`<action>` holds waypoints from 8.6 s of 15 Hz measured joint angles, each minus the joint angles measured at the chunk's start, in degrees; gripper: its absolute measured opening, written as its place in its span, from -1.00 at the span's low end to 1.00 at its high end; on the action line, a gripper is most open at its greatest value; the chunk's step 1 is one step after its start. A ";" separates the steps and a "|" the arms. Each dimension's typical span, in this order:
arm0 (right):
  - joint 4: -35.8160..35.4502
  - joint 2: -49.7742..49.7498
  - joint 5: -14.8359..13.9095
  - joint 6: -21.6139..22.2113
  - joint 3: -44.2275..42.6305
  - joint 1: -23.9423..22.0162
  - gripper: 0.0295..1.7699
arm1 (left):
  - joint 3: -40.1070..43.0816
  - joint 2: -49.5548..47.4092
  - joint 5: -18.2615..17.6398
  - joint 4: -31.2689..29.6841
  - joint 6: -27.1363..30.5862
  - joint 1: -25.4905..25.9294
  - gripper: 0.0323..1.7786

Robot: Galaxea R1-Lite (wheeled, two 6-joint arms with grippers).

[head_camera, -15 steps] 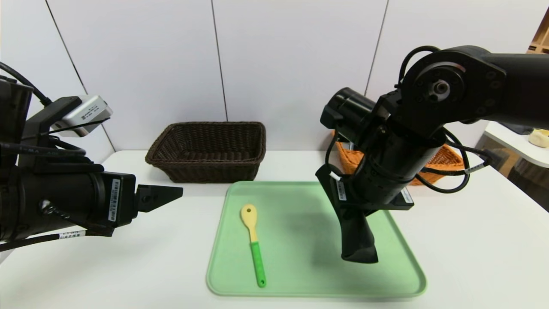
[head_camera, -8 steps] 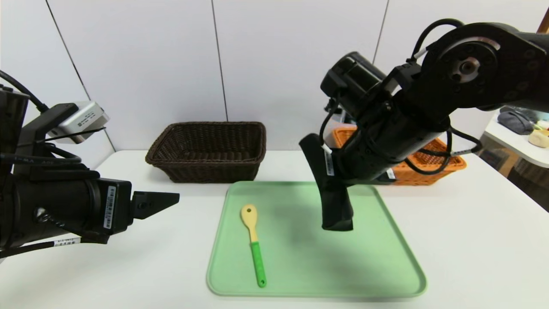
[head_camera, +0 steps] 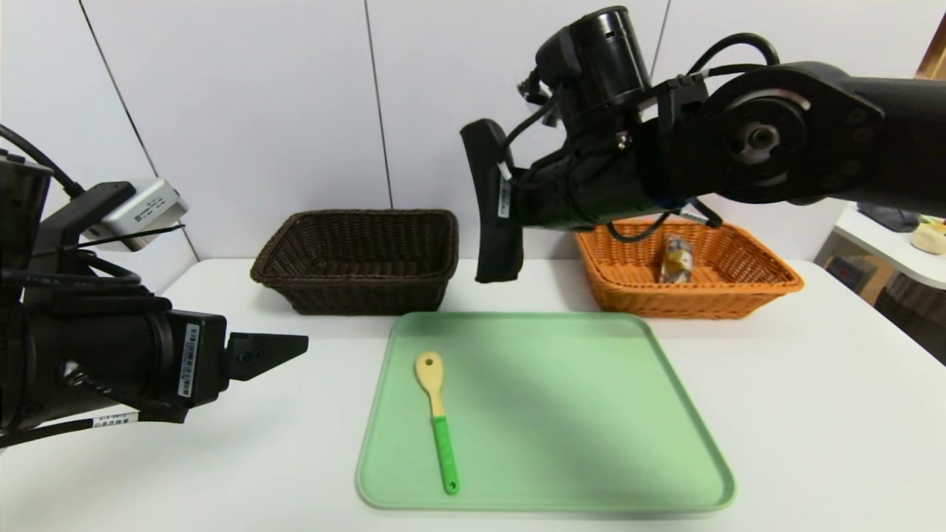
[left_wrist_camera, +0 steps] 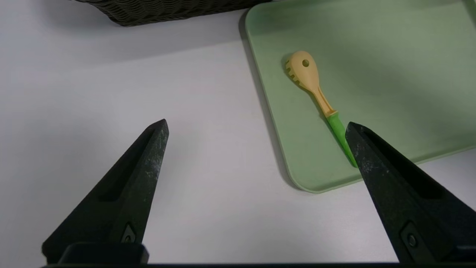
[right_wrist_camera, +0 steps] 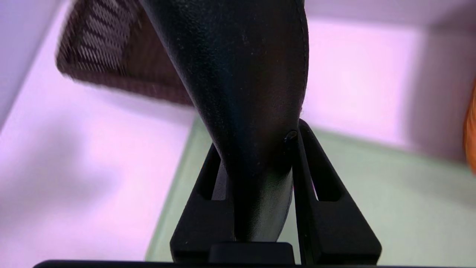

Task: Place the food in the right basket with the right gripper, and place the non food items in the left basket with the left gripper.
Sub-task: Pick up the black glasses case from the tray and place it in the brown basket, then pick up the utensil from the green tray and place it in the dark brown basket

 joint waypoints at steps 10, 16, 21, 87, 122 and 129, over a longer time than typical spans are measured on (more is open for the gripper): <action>-35.49 10.36 -1.77 -11.82 -0.05 0.69 -0.53 | 3.78 -2.23 2.13 0.00 -0.39 0.00 0.90; -43.18 15.27 0.24 -12.63 -0.13 1.51 -0.53 | 3.86 -2.40 3.86 -0.02 -0.45 0.11 0.90; -44.59 18.38 1.16 -12.36 -0.13 1.11 -0.54 | 4.14 -2.18 4.83 0.00 -0.39 0.50 0.90; 24.64 -28.36 -4.79 -18.31 24.59 -21.83 0.91 | -21.82 24.50 8.80 7.94 -8.33 -16.68 0.90; 23.84 -35.47 -2.34 -14.70 34.13 -25.03 0.91 | -39.74 48.93 7.40 29.61 -35.10 -16.92 0.90; 23.82 -35.52 -2.36 -14.67 34.05 -24.72 0.92 | -40.40 49.75 7.36 29.66 -36.22 -16.94 0.90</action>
